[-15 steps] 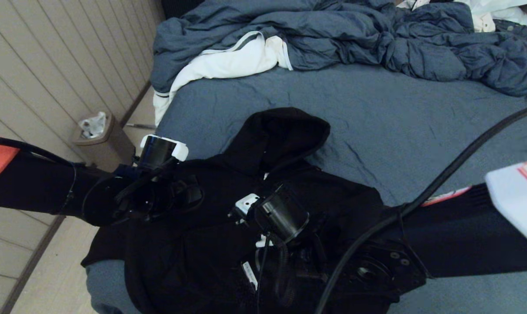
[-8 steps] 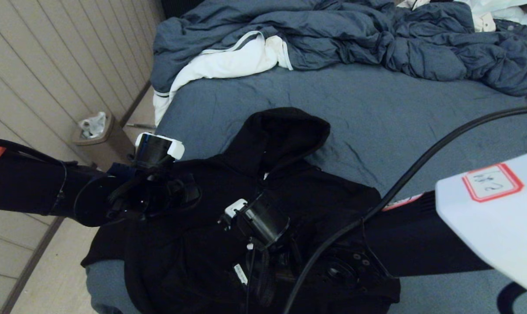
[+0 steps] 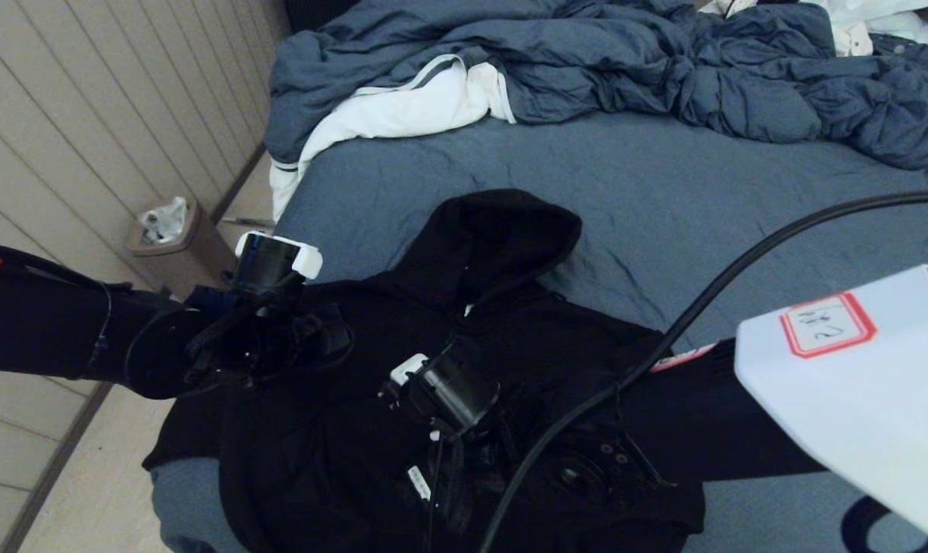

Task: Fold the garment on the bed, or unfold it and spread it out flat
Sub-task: Unfold the black sweatshirt

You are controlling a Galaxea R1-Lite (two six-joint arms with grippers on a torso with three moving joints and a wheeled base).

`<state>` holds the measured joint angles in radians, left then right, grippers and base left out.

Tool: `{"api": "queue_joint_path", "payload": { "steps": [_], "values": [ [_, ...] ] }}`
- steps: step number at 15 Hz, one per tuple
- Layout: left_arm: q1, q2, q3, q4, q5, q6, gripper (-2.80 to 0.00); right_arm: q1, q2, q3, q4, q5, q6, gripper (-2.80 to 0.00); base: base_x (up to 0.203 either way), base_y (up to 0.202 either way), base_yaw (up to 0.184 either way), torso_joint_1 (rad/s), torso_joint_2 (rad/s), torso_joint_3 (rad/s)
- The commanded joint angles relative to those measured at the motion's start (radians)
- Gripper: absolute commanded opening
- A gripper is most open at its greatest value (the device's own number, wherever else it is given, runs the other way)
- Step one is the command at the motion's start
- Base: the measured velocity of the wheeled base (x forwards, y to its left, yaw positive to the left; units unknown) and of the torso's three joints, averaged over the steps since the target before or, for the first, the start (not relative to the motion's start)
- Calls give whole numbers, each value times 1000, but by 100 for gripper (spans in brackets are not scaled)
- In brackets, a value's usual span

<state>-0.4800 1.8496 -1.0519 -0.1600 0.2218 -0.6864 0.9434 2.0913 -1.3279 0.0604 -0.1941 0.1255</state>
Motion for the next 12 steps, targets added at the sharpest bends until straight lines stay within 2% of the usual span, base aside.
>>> {"api": "queue_joint_path", "payload": {
  "steps": [1, 5, 8, 12],
  "values": [
    [0, 5, 0, -1, 1, -4, -280, 0, 3, -4, -1, -2, 0, 0, 0, 0, 0, 0, 0, 0],
    [-2, 5, 0, -2, 1, -5, -280, 2, 13, -2, -2, -24, -1, 0, 0, 0, 0, 0, 0, 0],
    [-1, 5, 0, -2, 1, -5, -280, 5, 5, 1, -4, -69, -12, 0, 0, 0, 0, 0, 0, 0],
    [0, 10, 0, -3, 1, -5, -280, 6, 37, -11, -6, -74, -42, 0, 0, 0, 0, 0, 0, 0]
  ]
}}
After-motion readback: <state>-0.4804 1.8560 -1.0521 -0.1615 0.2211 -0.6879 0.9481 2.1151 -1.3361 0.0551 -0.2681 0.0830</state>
